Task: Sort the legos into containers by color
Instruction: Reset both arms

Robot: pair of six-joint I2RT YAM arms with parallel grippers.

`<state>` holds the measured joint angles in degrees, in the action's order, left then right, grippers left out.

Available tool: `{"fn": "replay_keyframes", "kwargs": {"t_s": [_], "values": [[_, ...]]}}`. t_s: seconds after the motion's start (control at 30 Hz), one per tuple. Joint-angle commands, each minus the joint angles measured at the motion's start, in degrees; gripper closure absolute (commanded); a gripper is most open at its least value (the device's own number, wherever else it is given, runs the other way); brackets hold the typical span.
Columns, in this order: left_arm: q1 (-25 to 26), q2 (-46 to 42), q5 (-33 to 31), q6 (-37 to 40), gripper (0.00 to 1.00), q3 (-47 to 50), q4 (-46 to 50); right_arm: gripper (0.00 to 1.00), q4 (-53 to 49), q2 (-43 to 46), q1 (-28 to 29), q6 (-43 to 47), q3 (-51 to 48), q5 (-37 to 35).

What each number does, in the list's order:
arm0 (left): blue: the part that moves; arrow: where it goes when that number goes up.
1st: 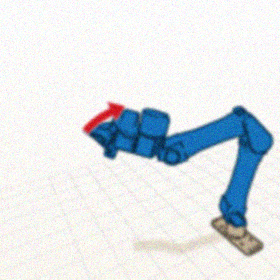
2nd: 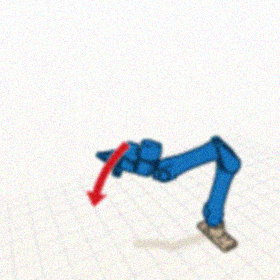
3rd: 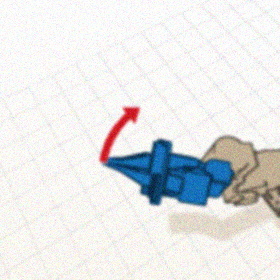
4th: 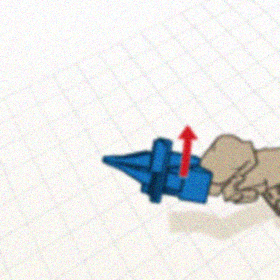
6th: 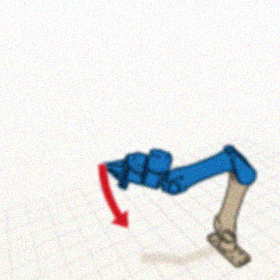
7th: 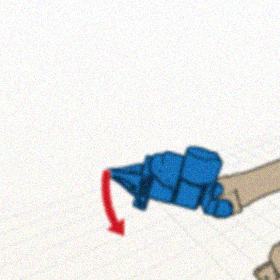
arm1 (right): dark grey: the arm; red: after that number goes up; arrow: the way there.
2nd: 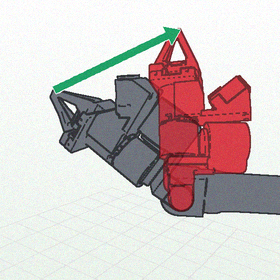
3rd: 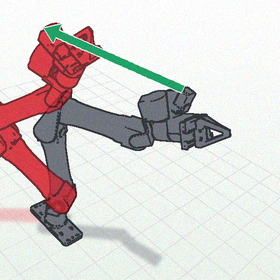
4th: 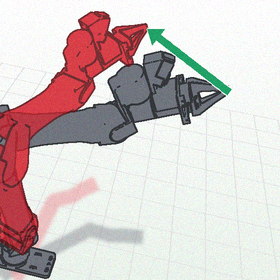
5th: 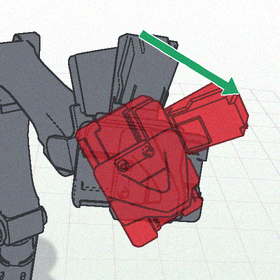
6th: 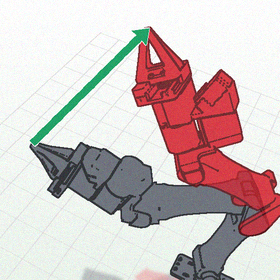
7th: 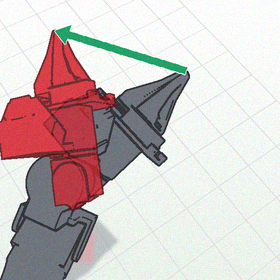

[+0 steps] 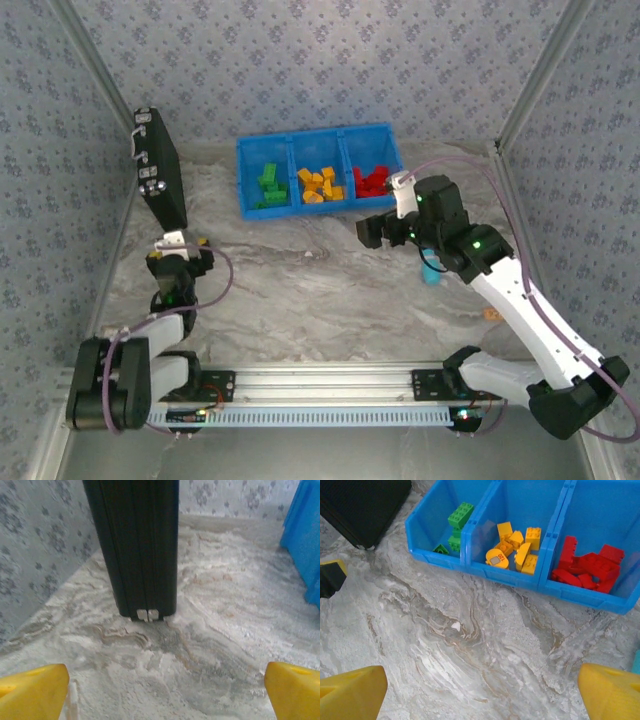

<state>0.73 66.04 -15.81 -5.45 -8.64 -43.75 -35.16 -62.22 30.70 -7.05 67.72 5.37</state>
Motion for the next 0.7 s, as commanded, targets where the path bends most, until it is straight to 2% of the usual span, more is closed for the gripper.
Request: {"fn": "replay_keyframes", "kwargs": {"t_s": [0.0, 0.07, 0.2, 0.37, 0.6, 0.67], "values": [[-0.21, 5.40, 2.77, -0.64, 0.00, -3.41, -7.37, 0.00, 0.44, -0.73, 0.24, -0.60, -1.29, 0.09], [-0.25, 7.67, 1.85, 0.19, 0.00, -5.64, -6.42, 0.00, 0.44, -1.53, 0.12, -0.64, -1.04, 0.00], [-0.17, 16.17, 3.58, 1.84, 0.00, -6.59, -13.38, 0.00, 0.44, -2.56, 0.06, 0.11, -0.30, -1.28], [-0.14, 21.55, 6.16, 2.97, 0.00, -10.43, -11.44, 0.00, 3.43, -2.55, -1.54, 0.80, -2.41, -1.23], [-0.33, 21.80, 8.78, 3.73, 0.00, -14.79, -3.05, 0.00, 8.46, -2.36, -7.60, 3.22, -7.13, 2.96], [-0.56, 21.89, 9.09, 3.53, 0.00, -14.83, -3.27, 0.00, 10.49, -2.38, -10.18, 3.65, -8.57, 4.40]]}}
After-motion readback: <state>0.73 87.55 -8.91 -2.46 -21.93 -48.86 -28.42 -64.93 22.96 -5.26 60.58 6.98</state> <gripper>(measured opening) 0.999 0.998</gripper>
